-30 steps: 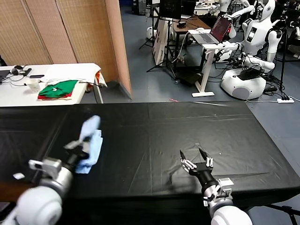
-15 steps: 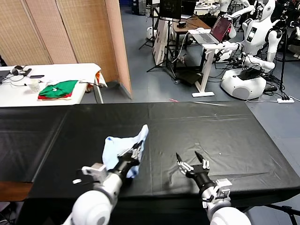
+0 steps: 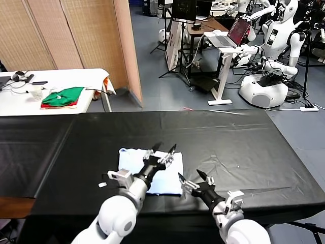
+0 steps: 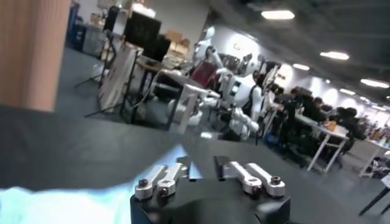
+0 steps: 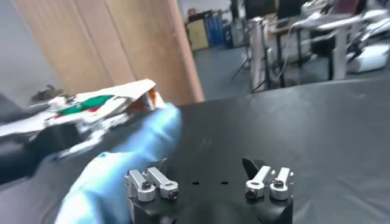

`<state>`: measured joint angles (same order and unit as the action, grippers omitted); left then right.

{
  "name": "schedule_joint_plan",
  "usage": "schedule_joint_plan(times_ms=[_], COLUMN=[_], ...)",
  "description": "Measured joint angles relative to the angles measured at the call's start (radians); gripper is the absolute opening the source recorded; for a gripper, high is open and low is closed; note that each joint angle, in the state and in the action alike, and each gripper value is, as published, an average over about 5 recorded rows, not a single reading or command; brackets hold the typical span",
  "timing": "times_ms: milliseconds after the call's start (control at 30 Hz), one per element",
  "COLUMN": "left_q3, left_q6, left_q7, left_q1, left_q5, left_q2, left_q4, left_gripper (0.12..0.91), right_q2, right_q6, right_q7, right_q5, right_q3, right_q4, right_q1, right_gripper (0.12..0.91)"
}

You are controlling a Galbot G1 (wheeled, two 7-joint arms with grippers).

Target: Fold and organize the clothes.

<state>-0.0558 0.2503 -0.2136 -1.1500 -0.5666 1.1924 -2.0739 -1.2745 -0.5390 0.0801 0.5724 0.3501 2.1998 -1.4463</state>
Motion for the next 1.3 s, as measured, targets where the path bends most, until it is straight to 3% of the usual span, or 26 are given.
schedule_joint_plan(times_ms=[133,367,633,733,867,1200,1300], left_q3=[-0.028,-0.087,-0.158,-0.182,-0.207,-0.242,-0.246], left_q6=[-0.017,-0.041,-0.063,-0.072,-0.083,-0.103,-0.109], left_q7=[-0.001,-0.006,-0.009,-0.01,-0.012,-0.025,-0.026], left_q1=[-0.007,-0.043,-0.11,-0.135,-0.167,-0.211,-0.218], left_q5=[0.023,0.045,0.067,0.079,0.095,0.112,0.117], left_q2=[-0.03,-0.088,-0.127,-0.13,-0.13,-0.126,-0.123], left_q4=[0.005,-0.012,-0.035,-0.042,-0.05,-0.055,-0.052], left_gripper=[0.902,0.907,0.907,0.907,0.907,0.907,0.907], right_q2=[-0.014,-0.04,-0.059,-0.071,-0.087,-0.106,-0.108], right_q6=[-0.012,-0.031,-0.035,-0.035,-0.034,-0.033,-0.024], right_q7=[0.034,0.088,0.104,0.106,0.108,0.109,0.095], right_q5=[0.048,0.087,0.118,0.127,0.136,0.145,0.143], right_q3=[-0.022,-0.045,-0.049,-0.05,-0.052,-0.054,-0.05], right_q4=[-0.054,-0.135,-0.173,-0.187,-0.2,-0.216,-0.214], right_q1=[0.046,0.108,0.121,0.124,0.124,0.128,0.131], right_gripper=[0.907,0.907,0.899,0.856,0.751,0.264,0.169])
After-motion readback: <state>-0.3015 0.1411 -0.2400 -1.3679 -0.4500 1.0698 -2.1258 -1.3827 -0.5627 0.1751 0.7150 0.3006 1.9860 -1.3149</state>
